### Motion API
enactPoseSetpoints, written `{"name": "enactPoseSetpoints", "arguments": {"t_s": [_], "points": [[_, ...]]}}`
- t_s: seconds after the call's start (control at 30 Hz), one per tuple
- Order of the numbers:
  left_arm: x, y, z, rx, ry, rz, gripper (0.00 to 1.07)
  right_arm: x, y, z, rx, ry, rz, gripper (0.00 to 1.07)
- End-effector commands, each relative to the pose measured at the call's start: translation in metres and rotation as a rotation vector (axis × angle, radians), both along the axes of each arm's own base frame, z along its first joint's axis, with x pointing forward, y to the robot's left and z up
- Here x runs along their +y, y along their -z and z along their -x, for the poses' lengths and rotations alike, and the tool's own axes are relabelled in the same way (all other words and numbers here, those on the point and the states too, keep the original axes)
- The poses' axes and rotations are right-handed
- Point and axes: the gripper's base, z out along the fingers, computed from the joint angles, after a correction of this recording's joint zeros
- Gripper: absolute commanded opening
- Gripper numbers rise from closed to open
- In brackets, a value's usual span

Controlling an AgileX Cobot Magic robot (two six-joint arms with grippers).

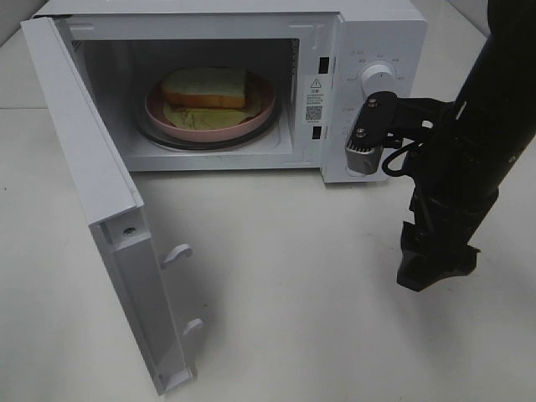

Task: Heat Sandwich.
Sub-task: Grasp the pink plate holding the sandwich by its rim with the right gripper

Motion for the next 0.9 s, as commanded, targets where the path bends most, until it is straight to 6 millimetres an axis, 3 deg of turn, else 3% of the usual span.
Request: {"name": "enactPoseSetpoints", "arguments": {"t_s": [0.03,0.23,0.57,0.9], "points": [[0.000,0.001,0.004,-0.027,-0.003,0.010,0.98,0.002,-0.003,-0.003,-0.056,-0.095,-0.011,0.95],[0.000,0.001,0.004,-0.027,-0.003,0.010,0.98,0.007,-0.004,-0.008,-0.155,-0.270,0.008,0.93],[0.000,0.001,0.004,-0.027,-0.003,0.010,0.98,0.020,-0.014,-0.020,-0.315,-0.410,0.013,0.93],[0.000,0.001,0.004,-0.027,-0.003,0.010,0.98,0.056,-0.026,-0.042,-0.421,-0.543,0.034,0.91]]}}
